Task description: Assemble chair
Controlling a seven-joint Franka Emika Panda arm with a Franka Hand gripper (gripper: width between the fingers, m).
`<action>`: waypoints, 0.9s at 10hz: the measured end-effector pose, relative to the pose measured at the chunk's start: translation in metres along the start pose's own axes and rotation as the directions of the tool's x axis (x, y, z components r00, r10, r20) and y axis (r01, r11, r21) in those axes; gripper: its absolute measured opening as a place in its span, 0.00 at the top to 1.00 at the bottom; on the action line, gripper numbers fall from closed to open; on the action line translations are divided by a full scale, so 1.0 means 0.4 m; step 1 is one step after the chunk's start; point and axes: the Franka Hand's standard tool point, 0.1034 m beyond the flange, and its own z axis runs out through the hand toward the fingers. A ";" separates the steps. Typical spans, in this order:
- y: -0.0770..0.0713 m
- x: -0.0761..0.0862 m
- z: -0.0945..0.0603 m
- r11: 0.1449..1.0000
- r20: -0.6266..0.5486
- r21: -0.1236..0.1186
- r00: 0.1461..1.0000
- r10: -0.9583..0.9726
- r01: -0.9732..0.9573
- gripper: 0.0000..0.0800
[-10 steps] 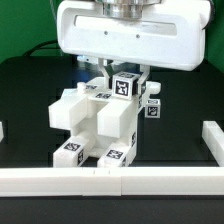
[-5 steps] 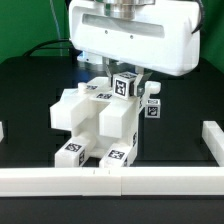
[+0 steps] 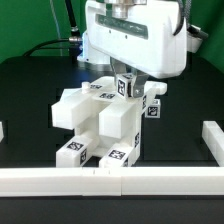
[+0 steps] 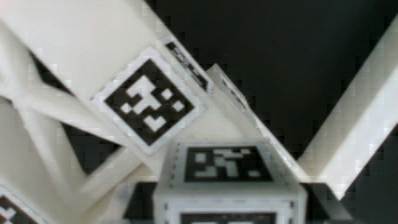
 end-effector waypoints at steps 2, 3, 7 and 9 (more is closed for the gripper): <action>0.000 -0.001 0.000 0.993 0.001 0.001 0.993 0.117 -0.117 0.66; -0.001 -0.001 0.000 0.981 0.001 0.001 0.981 0.192 -0.192 0.66; -0.001 -0.004 0.002 0.977 0.002 0.000 0.977 0.212 -0.212 0.37; -0.002 -0.004 0.002 0.985 0.002 0.000 0.985 0.173 -0.173 0.25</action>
Offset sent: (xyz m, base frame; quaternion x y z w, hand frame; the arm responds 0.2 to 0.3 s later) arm 0.0000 0.0000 0.0000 0.0000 0.0000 0.1938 0.9810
